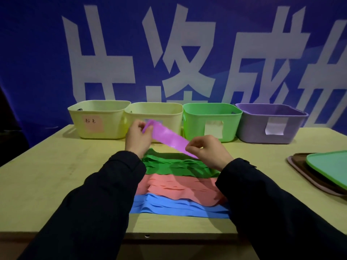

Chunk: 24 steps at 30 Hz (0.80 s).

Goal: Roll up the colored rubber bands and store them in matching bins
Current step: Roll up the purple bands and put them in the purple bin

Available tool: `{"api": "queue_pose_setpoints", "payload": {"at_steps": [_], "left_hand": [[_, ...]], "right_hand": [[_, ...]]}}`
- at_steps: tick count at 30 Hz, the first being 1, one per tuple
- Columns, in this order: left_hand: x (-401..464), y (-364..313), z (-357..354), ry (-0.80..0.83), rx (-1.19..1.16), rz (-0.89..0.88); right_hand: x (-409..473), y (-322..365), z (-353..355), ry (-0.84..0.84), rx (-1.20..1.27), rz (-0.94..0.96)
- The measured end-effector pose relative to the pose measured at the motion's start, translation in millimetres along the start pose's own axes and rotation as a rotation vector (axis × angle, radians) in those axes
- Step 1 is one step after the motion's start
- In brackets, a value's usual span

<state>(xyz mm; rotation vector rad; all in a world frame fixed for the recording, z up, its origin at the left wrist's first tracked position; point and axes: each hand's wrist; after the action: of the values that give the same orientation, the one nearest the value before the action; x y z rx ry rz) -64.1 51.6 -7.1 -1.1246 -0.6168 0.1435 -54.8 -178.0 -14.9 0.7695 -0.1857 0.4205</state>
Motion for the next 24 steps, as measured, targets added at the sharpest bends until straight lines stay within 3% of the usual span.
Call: {"api": "queue_pose_setpoints", "payload": {"at_steps": [4, 7, 10, 15, 18, 24], "left_hand": [[1.5, -58.9, 7.4, -0.03, -0.414, -0.068], [-1.6, -98.2, 15.1, -0.022, -0.434, -0.216], [-8.8, -123.8, 18.1, 0.04, -0.419, -0.308], [-27.5, -134.6, 1.9, 0.268, -0.344, -0.333], [-30.3, -130.8, -4.7, 0.264, -0.358, -0.33], [-24.3, -132.6, -5.8, 0.264, -0.476, -0.345]], "right_hand": [[2.9, -2.9, 1.0, -0.114, 0.125, -0.031], [5.3, -4.9, 7.6, -0.253, 0.188, -0.053], [5.5, 5.2, 20.0, -0.334, 0.443, -0.054], [-1.6, 32.8, 31.1, -0.201, 0.905, 0.028], [-8.2, 53.8, 33.9, -0.125, 0.967, 0.107], [-10.6, 79.8, 42.7, -0.179, 0.998, 0.212]]}}
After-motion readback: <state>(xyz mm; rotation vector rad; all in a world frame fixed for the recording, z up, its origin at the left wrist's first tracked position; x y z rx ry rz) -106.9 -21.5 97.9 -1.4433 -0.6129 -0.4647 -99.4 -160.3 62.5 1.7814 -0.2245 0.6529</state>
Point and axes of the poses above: each hand's wrist, its own x-axis towards the middle knuckle, its own z-axis out of the back of the hand, y = z × x, and after that the axes turned 3 degrees about -z, right-handed
